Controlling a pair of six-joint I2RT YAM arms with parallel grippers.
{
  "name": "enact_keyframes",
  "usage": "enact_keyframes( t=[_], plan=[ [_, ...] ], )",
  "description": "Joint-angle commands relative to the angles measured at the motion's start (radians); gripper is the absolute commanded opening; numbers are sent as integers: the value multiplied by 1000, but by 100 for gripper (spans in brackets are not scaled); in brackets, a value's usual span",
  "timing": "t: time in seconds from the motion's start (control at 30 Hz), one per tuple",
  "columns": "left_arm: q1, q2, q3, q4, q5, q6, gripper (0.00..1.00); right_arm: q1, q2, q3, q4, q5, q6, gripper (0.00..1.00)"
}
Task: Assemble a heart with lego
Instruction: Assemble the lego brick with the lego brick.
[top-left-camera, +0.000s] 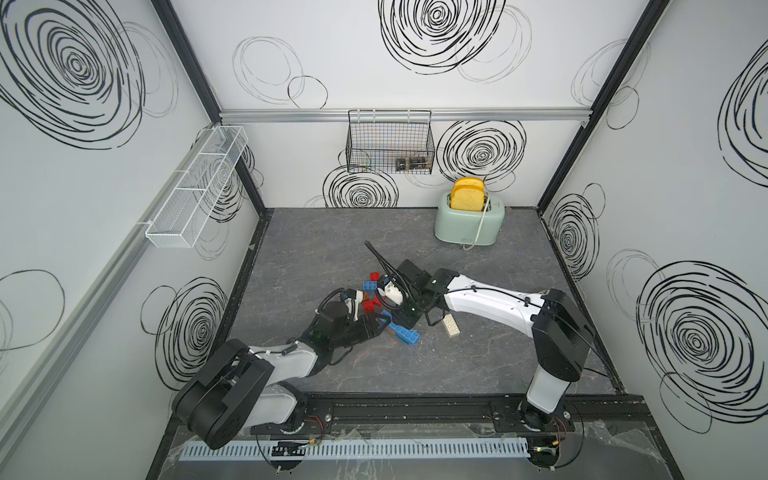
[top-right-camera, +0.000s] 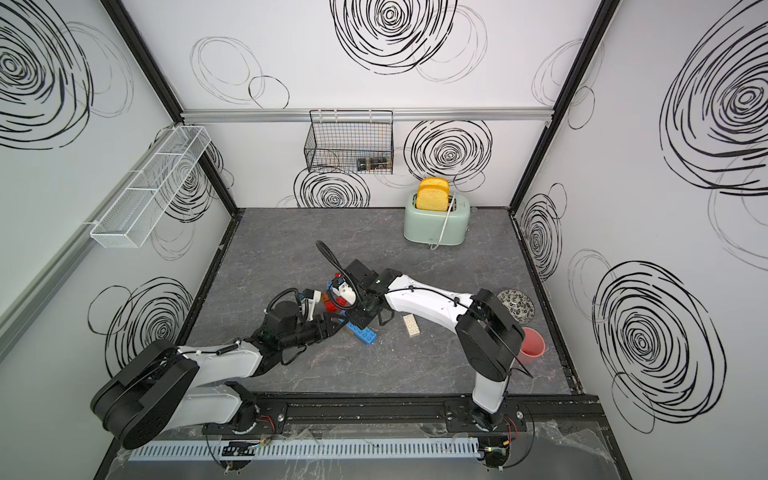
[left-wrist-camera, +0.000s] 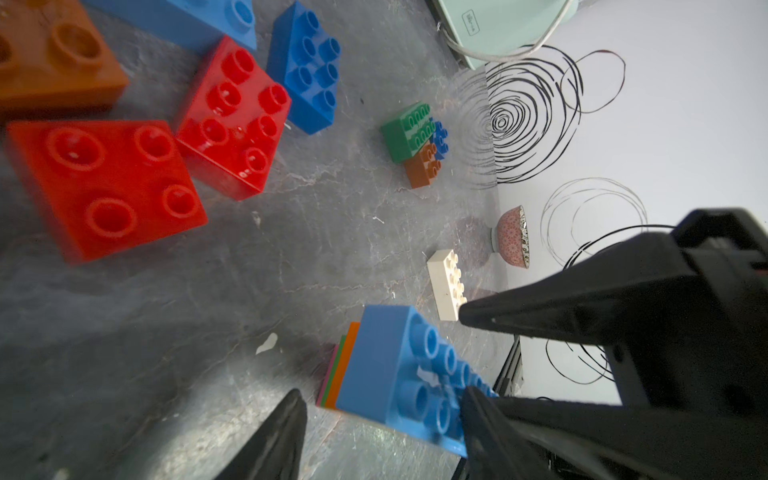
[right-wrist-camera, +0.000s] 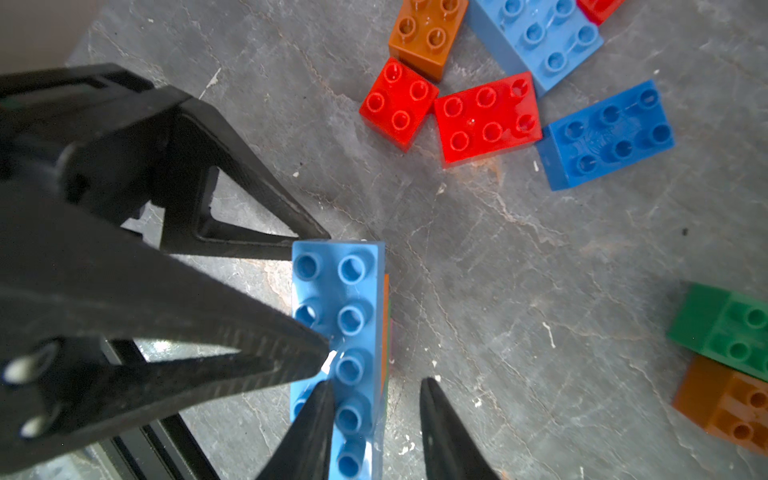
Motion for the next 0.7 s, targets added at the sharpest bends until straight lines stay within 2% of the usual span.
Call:
enact_keyframes(
  t=[0.0, 0.4, 0.67],
  plan=[
    [-18, -3, -16, 20, -18, -6, 62, 0, -15, -35, -29, -9, -11, 38],
    [-29, -23, -9, 5, -22, -14, 64, -34, -98, -8, 5, -99, 10, 42],
    [-29, -28, -2, 7, -17, -16, 65, -86, -139, -53, 25, -82, 39, 42]
  ],
)
